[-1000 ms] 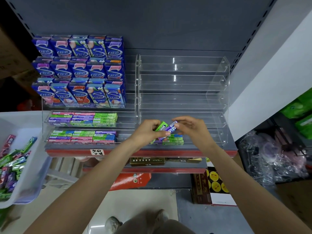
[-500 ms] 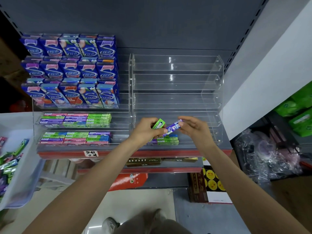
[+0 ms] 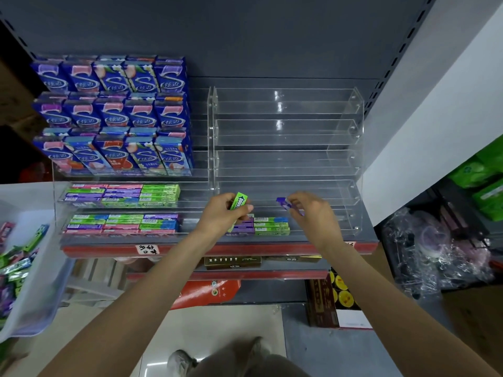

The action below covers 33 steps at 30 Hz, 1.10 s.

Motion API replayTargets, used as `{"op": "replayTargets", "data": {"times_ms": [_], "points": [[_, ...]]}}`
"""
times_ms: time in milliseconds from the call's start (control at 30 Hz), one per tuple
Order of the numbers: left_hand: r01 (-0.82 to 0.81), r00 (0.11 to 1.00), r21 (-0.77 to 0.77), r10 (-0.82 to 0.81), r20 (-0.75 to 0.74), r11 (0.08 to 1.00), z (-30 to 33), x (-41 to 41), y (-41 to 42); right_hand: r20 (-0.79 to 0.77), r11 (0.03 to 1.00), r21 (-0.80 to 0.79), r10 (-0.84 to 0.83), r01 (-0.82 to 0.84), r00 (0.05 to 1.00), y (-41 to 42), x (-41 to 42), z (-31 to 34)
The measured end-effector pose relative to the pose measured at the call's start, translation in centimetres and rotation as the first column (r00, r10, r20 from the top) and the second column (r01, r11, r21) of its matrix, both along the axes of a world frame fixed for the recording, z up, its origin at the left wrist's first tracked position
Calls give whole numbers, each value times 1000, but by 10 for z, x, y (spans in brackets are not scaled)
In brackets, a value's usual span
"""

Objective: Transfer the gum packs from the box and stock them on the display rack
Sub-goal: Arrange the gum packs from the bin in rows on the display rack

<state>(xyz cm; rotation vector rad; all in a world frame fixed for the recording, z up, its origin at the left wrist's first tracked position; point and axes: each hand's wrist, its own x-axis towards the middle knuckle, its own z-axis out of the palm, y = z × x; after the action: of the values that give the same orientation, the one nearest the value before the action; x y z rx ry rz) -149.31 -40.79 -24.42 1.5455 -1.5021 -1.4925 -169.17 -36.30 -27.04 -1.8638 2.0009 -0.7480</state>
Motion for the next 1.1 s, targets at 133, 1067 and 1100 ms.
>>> {"op": "replayTargets", "data": {"times_ms": [133, 1067, 1100], "points": [[-3, 1000, 19, 4, -24, 1000, -2, 4, 2, -253, 988, -107, 78, -108, 964, 0, 18, -14], [314, 949, -63, -313, 27, 947, -6, -12, 4, 321, 993, 118, -55, 18, 946, 13, 2, -1], [333, 943, -54, -333, 9, 942, -6, -18, 5, 426, 993, 120, -40, -13, 904, 14, 2, 5]]}}
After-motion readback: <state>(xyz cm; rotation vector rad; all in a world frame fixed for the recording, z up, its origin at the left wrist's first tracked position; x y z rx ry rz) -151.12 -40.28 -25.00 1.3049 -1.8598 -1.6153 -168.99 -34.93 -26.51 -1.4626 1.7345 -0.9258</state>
